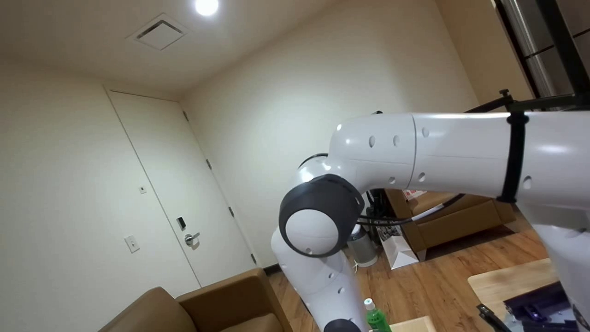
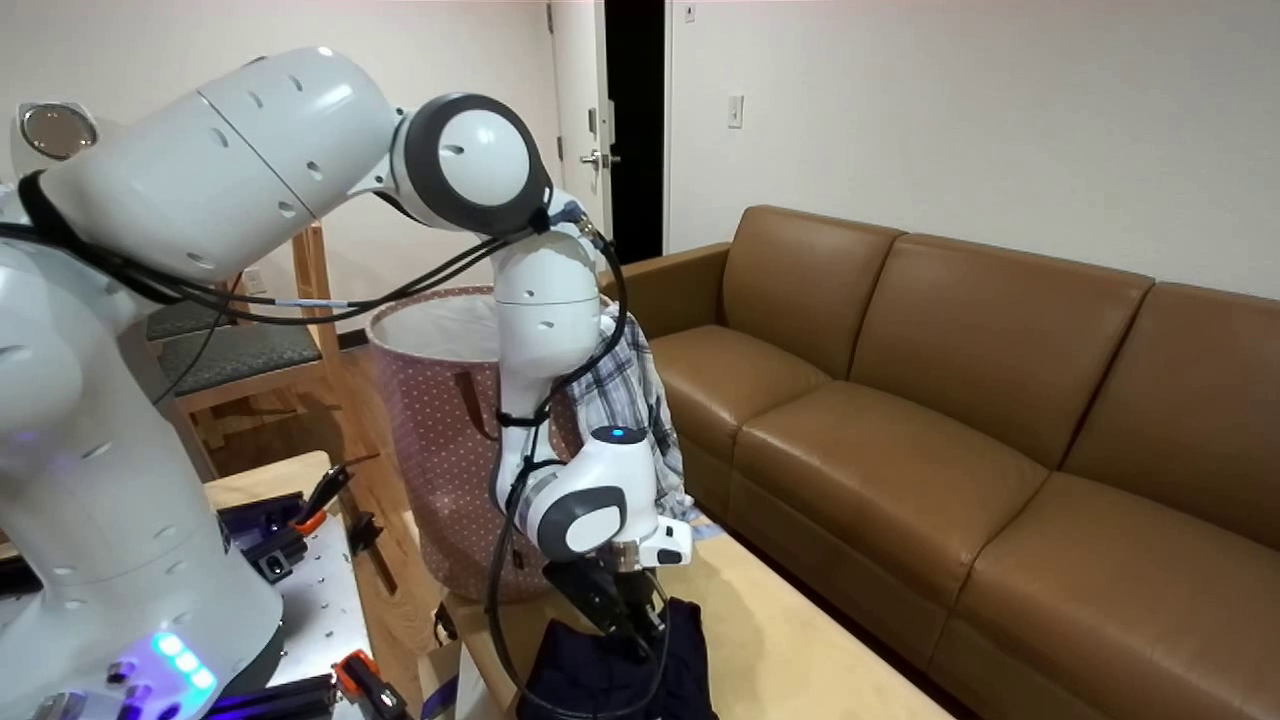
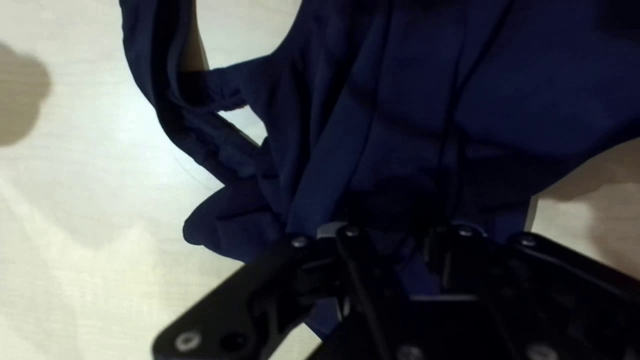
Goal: Move the clothes from the table and put them in the laundry bag
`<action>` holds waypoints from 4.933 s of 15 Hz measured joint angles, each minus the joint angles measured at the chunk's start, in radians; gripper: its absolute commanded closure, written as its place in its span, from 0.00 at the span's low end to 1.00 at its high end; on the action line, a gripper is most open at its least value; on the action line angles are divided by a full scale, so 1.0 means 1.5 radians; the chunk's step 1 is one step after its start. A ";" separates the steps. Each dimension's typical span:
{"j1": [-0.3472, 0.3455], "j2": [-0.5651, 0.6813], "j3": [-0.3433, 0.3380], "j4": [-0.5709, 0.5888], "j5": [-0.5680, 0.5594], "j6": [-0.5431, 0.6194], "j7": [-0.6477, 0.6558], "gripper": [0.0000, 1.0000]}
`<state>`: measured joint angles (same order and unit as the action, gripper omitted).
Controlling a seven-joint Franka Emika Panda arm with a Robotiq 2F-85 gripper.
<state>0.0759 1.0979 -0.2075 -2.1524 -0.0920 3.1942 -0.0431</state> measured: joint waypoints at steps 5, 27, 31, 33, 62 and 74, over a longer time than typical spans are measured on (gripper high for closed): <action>0.008 0.020 -0.001 0.018 0.000 -0.014 0.000 0.07; 0.012 0.083 -0.020 0.121 0.000 -0.068 0.001 0.80; 0.012 0.083 -0.020 0.122 0.000 -0.068 0.001 0.94; 0.012 0.082 -0.019 0.122 0.000 -0.068 0.001 0.92; 0.126 -0.283 -0.125 -0.231 -0.013 0.101 -0.012 0.92; 0.176 -0.444 -0.165 -0.311 0.047 0.138 -0.036 0.92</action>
<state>0.3403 0.4323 -0.4542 -2.6184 -0.0212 3.4006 -0.0975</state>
